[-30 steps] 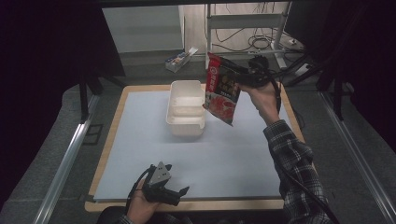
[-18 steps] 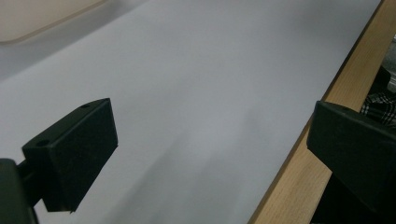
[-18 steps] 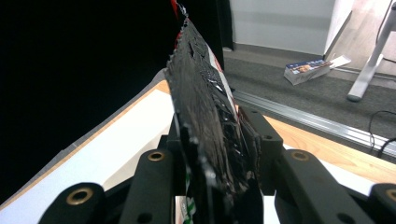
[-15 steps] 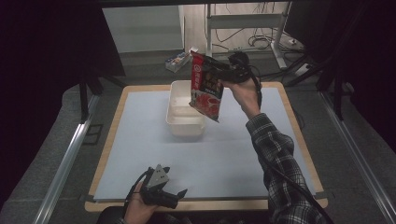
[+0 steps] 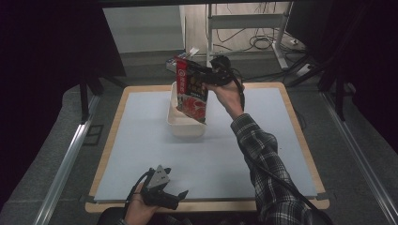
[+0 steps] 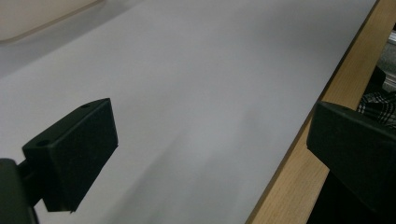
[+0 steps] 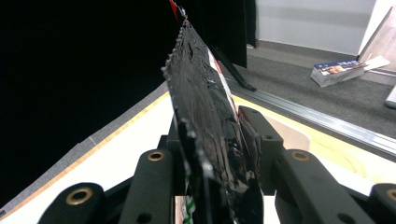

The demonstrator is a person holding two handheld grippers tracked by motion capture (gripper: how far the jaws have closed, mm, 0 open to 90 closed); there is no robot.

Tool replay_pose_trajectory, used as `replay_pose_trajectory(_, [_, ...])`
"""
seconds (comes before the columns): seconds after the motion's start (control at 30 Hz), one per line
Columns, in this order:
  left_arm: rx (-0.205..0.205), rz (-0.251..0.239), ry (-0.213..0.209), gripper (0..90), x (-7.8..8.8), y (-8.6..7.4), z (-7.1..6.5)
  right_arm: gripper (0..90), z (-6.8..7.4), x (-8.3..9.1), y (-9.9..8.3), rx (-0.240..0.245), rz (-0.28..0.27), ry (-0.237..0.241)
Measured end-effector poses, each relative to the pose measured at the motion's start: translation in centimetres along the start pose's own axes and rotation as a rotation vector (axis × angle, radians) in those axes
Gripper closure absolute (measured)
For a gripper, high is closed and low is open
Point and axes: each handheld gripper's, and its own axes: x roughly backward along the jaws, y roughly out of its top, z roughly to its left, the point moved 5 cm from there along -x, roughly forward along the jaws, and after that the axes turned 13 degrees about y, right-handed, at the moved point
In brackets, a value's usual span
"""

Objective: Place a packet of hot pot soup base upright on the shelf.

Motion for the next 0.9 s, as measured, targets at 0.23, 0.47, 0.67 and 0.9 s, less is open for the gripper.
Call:
replay_pose_trajectory(0.23, [-0.002, 0.004, -0.006, 1.5, 0.0, 0.0, -0.1, 66.8, 0.6, -2.1, -0.8, 0.021, 0.014, 0.008])
replay_pose_trajectory(0.47, [-0.008, 0.007, -0.006, 1.6, -0.1, 0.0, -0.2, 66.6, 0.0, -3.8, -2.8, 0.006, 0.049, 0.003])
replay_pose_trajectory(0.67, [-0.008, 0.008, -0.008, 1.6, -0.1, 0.0, -0.2, 65.8, -0.5, -3.7, -3.8, 0.026, 0.064, 0.008])
replay_pose_trajectory(0.9, [-0.022, 0.016, -0.007, 1.8, -0.3, -0.1, -0.4, 68.8, -2.0, -2.7, -5.5, 0.054, 0.126, -0.077])
